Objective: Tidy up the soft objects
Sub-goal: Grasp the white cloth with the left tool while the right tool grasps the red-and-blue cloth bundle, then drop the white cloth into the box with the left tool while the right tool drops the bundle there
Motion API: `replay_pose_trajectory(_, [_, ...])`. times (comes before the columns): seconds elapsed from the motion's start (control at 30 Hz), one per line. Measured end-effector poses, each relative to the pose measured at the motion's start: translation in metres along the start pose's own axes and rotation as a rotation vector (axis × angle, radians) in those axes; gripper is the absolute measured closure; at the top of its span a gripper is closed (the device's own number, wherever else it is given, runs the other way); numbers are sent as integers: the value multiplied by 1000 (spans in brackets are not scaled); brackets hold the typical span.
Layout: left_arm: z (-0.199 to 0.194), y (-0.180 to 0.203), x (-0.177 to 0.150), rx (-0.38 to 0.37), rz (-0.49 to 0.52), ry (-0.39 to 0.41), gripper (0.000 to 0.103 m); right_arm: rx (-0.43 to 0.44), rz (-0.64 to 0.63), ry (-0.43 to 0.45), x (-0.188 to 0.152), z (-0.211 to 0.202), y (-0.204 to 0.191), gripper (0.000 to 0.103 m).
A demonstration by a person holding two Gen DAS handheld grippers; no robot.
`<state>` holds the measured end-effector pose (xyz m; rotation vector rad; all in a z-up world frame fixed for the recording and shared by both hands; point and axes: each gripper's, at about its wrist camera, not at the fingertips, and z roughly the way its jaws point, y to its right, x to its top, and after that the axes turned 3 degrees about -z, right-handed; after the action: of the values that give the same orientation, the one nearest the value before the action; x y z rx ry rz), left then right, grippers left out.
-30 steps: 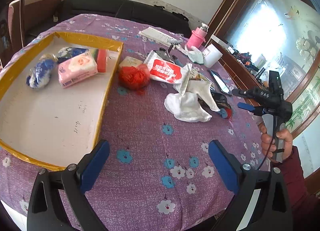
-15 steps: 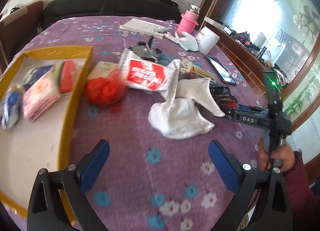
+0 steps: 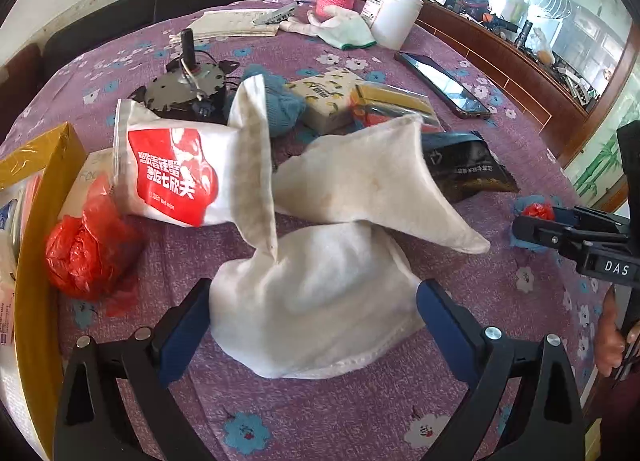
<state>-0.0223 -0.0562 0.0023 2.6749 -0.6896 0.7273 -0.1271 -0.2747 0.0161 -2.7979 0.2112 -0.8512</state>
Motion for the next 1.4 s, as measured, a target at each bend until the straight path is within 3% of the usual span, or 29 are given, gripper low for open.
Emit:
replay_pose_trajectory(0.03, [-2,1,-1,7,4,5,28,2,5,4,-1,-1,1,45])
replay_pose_trajectory(0.07, [-5,2,-1,23,14,10,55,2,8,8,-2,-1,2,45])
replay_pose_trajectory(0.13, [-9,0,-1,-7,3,-2,72,6,17,13,-3,-2,2,45])
replay_pose_trajectory(0.33, [-51,-15,-21,-79,-69,59,72,20,6,32,-11,-17,-8,47])
replay_pose_trajectory(0.5, [-101,-50,-45,-114,-159,130,72,44,-30,61,-16,-38,-29,47])
replay_pose_trajectory(0.67, [-148,-116,-61,-45,-290,187,72,94,-92,81,-13,-51,-67,47])
replay_pose_trajectory(0.8, [-168,-178,-74,81,-400,175,72,148,-187,80,-3,-47,-121,47])
replay_pose_trajectory(1.03, [-162,-265,-73,197,-518,116,72,224,-363,66,12,-31,-223,47])
replay_pose_trajectory(1.2, [-143,-299,-49,201,-533,90,72,263,-470,33,21,-11,-294,47])
replay_pose_trajectory(1.4, [-125,-329,-6,186,-558,97,72,295,-507,-18,31,24,-346,47])
